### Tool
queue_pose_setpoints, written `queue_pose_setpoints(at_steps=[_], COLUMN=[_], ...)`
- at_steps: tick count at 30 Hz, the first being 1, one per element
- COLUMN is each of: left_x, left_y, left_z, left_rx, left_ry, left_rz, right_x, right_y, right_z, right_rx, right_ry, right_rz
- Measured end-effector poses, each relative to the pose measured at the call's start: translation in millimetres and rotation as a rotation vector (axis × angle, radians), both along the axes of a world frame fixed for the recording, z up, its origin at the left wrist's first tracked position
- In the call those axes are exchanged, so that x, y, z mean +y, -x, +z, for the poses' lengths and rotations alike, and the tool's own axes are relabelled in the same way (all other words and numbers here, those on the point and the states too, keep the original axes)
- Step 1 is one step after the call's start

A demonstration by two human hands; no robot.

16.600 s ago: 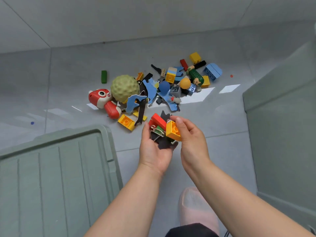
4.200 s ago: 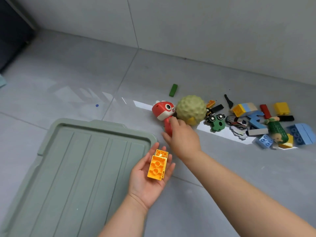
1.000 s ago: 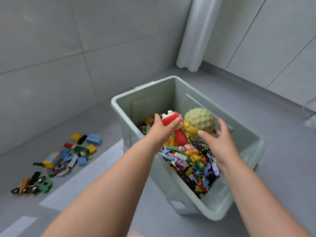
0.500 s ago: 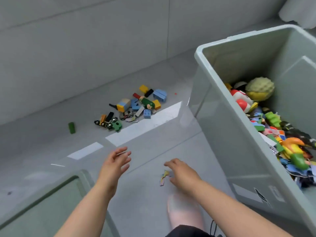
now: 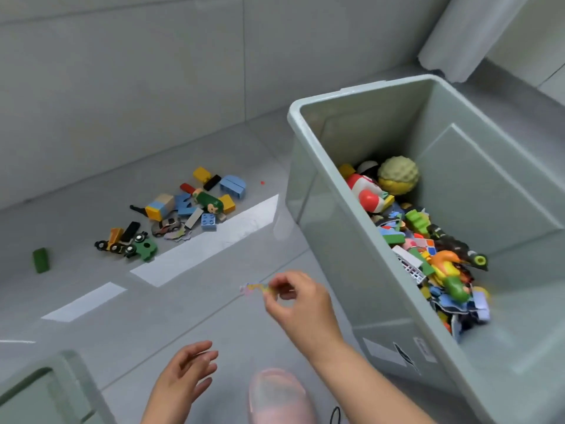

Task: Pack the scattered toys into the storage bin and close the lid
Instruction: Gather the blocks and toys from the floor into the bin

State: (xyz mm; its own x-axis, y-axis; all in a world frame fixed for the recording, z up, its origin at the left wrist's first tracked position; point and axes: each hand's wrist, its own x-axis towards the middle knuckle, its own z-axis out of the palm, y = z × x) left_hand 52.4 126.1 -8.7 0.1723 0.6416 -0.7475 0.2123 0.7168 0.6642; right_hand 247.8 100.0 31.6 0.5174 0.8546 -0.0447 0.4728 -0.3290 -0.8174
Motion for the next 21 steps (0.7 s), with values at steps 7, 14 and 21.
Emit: queue_pose_setpoints(at_steps=[7,14,21], left_x=[-19,-18,-1], left_y=[-38,-48,0], left_z=[1,11,-2], left_rx=[-0.065,-0.147,-0.129], left_ry=[0.053,0.045,0.036], left_rz=[0.029,0.079,0.256], right_x=[-65,-77,6], right_y=[-128,-102,-9], right_z=[135,118,53], right_rx=[-0.085,-0.208,-0.252], right_ry=[-0.259,-0.184,-0.034], right_rz=[-0.531,-0.513,0.172])
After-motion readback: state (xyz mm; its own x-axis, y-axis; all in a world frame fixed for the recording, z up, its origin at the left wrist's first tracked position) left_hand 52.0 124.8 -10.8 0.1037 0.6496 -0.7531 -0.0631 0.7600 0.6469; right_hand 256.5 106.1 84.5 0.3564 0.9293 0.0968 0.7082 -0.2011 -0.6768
